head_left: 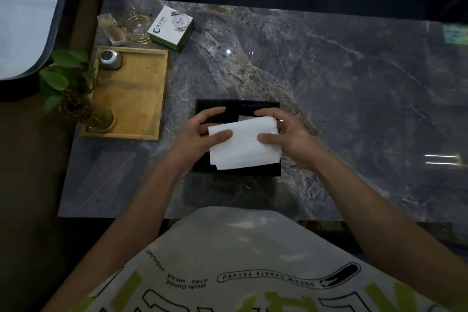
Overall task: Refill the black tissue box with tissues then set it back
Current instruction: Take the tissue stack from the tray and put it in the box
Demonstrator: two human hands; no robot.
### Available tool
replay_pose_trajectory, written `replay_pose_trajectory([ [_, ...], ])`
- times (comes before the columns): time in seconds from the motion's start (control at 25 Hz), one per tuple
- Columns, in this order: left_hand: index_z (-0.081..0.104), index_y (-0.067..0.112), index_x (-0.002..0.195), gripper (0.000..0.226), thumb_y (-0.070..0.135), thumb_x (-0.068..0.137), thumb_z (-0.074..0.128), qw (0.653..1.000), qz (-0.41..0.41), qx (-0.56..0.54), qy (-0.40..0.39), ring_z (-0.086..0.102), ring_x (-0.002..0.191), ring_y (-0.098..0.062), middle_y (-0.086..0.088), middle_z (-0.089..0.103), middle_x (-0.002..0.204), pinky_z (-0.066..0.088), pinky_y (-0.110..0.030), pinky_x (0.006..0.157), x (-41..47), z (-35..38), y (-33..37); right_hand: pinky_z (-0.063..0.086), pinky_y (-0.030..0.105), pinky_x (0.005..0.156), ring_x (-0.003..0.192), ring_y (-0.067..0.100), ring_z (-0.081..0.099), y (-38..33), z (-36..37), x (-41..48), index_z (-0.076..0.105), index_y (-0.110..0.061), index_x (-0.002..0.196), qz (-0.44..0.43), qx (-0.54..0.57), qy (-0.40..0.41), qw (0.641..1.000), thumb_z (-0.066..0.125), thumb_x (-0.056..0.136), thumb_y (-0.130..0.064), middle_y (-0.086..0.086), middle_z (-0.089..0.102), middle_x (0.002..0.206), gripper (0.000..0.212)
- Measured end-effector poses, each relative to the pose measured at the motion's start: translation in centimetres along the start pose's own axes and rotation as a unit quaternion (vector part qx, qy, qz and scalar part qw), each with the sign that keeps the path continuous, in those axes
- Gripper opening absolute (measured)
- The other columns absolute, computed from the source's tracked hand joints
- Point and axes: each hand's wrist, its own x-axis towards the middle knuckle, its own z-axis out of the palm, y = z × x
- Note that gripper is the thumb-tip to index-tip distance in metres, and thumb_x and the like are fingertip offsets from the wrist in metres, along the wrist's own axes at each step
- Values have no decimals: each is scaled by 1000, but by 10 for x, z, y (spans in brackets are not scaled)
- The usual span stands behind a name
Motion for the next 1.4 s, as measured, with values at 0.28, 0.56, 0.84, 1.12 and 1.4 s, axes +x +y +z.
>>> replay_pose_trajectory([
  [0.28, 71, 20, 113, 24, 21, 90, 68, 989, 89, 108, -49, 70, 96, -10, 3, 75, 102, 54, -20, 74, 1, 9, 7, 56, 50, 89, 112, 26, 60, -12, -2, 5, 61, -42, 117, -16, -70, -35, 997, 75, 77, -20, -1, 60, 123, 47],
  [0.56, 74, 22, 94, 18, 7, 91, 64, 996, 71, 55, -8, 67, 87, -3, 8, 73, 96, 50, -18, 67, 0, 10, 0, 59, 37, 76, 100, 22, 69, -4, -6, -1, 54, -43, 129, -1, -2, -44, 999, 76, 81, -18, 7, 71, 110, 58],
  [0.84, 73, 29, 103, 29, 6, 85, 68, 989, -34, 14, -145, 69, 98, -15, 3, 72, 110, 57, -27, 72, 0, 10, 0, 59, 38, 72, 94, 27, 70, -1, -7, 3, 63, -32, 120, 44, 58, -4, 997, 81, 70, -17, 12, 71, 107, 55],
  [1.12, 74, 33, 97, 30, 8, 80, 76, 999, -19, 0, -45, 70, 91, -6, 8, 73, 105, 55, -21, 66, -2, 25, -22, 59, 37, 74, 97, 24, 71, 23, 2, -6, 66, -19, 111, 186, 207, -6, 960, 79, 73, -16, 5, 74, 107, 40],
  [1.4, 73, 30, 94, 26, 9, 95, 57, 994, -61, 94, 14, 67, 101, -21, -8, 70, 108, 56, -44, 90, -2, 37, -49, 56, 23, 62, 85, 5, 67, 43, 8, -13, 62, -25, 100, 155, -31, 69, 985, 75, 80, -6, -8, 68, 100, 32],
])
